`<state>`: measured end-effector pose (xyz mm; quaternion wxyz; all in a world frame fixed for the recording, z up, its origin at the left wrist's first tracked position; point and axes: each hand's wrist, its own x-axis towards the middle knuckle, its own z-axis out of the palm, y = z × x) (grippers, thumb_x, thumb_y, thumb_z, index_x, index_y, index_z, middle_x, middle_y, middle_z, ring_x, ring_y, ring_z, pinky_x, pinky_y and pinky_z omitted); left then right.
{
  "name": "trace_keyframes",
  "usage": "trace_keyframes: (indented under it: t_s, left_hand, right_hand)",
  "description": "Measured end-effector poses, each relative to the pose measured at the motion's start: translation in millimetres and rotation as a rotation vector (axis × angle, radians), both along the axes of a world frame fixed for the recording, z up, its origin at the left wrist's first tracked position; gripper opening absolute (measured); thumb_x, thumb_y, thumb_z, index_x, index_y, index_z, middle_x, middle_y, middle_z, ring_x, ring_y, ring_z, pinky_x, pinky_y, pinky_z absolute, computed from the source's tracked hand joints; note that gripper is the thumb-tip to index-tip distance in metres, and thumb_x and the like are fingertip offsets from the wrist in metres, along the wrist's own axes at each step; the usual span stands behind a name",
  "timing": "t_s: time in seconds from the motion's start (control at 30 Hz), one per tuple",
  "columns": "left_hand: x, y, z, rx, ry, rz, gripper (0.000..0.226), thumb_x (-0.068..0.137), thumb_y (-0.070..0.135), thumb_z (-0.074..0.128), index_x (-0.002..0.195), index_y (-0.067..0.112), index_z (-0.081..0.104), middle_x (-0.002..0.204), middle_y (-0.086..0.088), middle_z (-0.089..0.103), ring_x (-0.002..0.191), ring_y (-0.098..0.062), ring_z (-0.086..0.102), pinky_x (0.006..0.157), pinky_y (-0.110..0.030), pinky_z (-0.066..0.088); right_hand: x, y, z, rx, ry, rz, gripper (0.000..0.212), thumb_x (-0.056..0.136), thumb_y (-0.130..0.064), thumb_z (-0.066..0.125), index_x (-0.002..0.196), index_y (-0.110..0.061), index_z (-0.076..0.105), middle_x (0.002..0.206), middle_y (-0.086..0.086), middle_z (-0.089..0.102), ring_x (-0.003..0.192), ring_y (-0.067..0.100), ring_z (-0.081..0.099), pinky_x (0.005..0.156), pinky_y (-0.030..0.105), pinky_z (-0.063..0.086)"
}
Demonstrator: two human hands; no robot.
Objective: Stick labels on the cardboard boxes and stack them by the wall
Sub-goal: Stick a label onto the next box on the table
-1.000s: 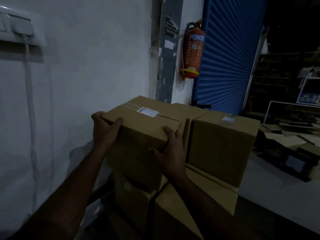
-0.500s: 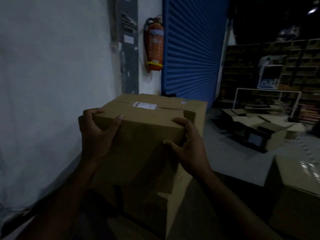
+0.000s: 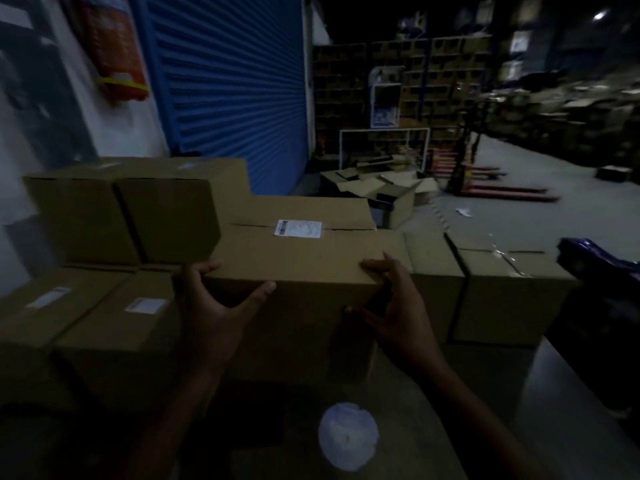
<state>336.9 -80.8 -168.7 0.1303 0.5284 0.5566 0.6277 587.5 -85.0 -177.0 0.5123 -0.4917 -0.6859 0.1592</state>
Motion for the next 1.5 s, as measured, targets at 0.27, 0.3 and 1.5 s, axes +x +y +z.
trace_keyframes:
  t_s: [0.27, 0.3, 1.5]
  left_hand:
    - [106.1, 14.8, -79.1, -0.166, 0.061, -0.273, 0.072, 0.061, 0.043, 0.088, 0.117, 0.017, 0.050, 0.125, 0.000, 0.046, 0.117, -0.016, 0.049, 0.081, -0.010, 0.039]
    - [117.0, 17.4, -90.0, -0.194, 0.065, -0.316, 0.070, 0.063, 0.046, 0.086, 0.116, 0.018, 0.051, 0.125, -0.001, 0.046, 0.117, -0.018, 0.050, 0.081, -0.015, 0.041]
    - [341.0, 174.8, -140.4, -0.315, 1.148, -0.684, 0.139, 0.050, 0.109, 0.013, 0.158, 0.022, 0.015, 0.162, -0.014, 0.025, 0.148, -0.032, 0.022, 0.121, -0.052, 0.012]
  right_hand:
    - [113.2, -41.6, -70.8, -0.161, 0.022, -0.165, 0.071, 0.076, -0.018, 0.079, 0.128, -0.047, 0.040, 0.149, -0.023, 0.028, 0.134, -0.002, 0.033, 0.096, 0.022, 0.047]
    - [124.0, -46.1, -79.2, -0.185, 0.022, -0.185, 0.075, 0.077, -0.016, 0.078, 0.128, -0.052, 0.037, 0.147, -0.023, 0.031, 0.133, -0.005, 0.035, 0.095, 0.020, 0.048]
    - [228.4, 13.2, -141.5, -0.413, -0.482, -0.718, 0.020, 0.091, -0.028, 0.063, 0.111, -0.027, 0.066, 0.122, -0.008, 0.062, 0.114, 0.013, 0.050, 0.089, 0.024, 0.032]
